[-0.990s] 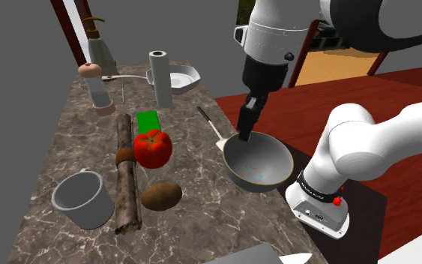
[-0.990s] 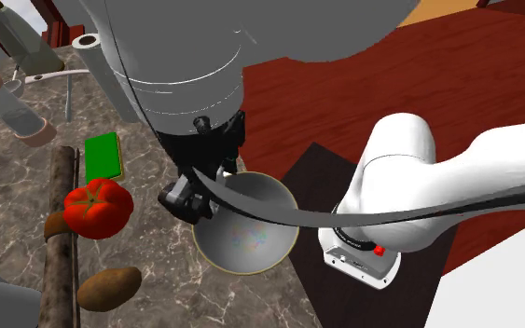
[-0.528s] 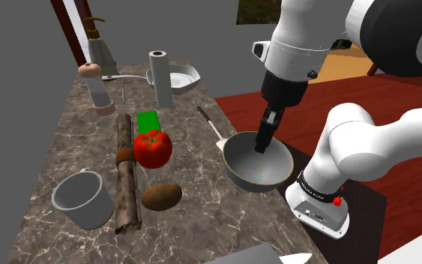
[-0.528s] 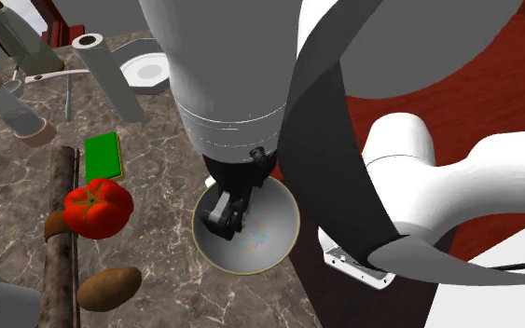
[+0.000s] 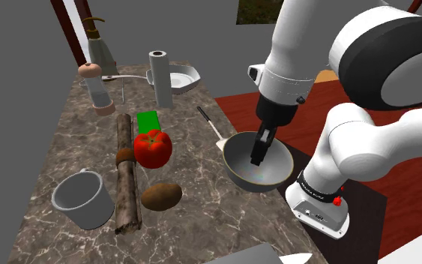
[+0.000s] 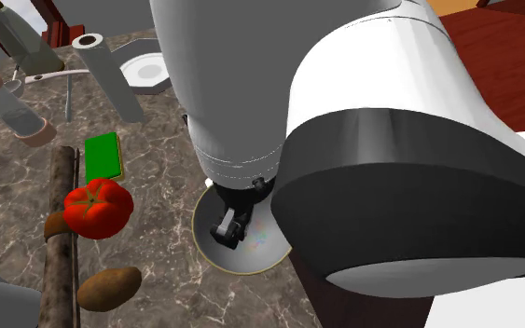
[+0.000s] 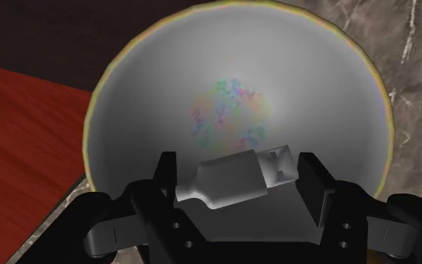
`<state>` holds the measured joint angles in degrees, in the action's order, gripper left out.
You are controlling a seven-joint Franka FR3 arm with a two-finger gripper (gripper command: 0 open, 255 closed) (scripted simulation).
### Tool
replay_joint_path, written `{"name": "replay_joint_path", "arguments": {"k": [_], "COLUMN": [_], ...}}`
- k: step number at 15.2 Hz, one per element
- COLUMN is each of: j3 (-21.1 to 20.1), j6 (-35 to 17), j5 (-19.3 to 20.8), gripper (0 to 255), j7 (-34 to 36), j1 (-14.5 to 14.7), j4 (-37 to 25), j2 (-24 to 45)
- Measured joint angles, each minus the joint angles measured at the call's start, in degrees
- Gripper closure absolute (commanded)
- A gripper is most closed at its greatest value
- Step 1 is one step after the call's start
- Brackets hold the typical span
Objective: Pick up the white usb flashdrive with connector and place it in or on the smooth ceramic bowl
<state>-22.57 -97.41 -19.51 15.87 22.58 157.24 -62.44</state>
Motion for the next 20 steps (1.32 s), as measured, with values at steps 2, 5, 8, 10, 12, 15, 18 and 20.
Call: {"name": "replay_joint_path", "arguments": {"k": [2,5,8,10,12,15,18,20], "j3": [-0.33,-0.47,-0.49,-0.49,-0.49,-0.18,1.41,1.71], "j6": [-0.61,-0.86,-0.89,-0.89,-0.89,-0.06,3.91,5.10], "j5": [-0.30,-0.42,-0.43,-0.42,-0.42,-0.10,1.55,1.83], "gripper": [255,255,0,0,0,0,0,0], "j7": [0.09,0.13,0.13,0.14,0.14,0.17,0.20,0.36], "j1": [0.11,0.17,0.20,0.21,0.21,0.09,-0.88,-0.92], "j4": [0.54,0.69,0.71,0.71,0.71,-0.18,-5.23,-6.32], "j2": [0.07,0.12,0.10,0.09,0.08,0.08,1.07,0.97]}}
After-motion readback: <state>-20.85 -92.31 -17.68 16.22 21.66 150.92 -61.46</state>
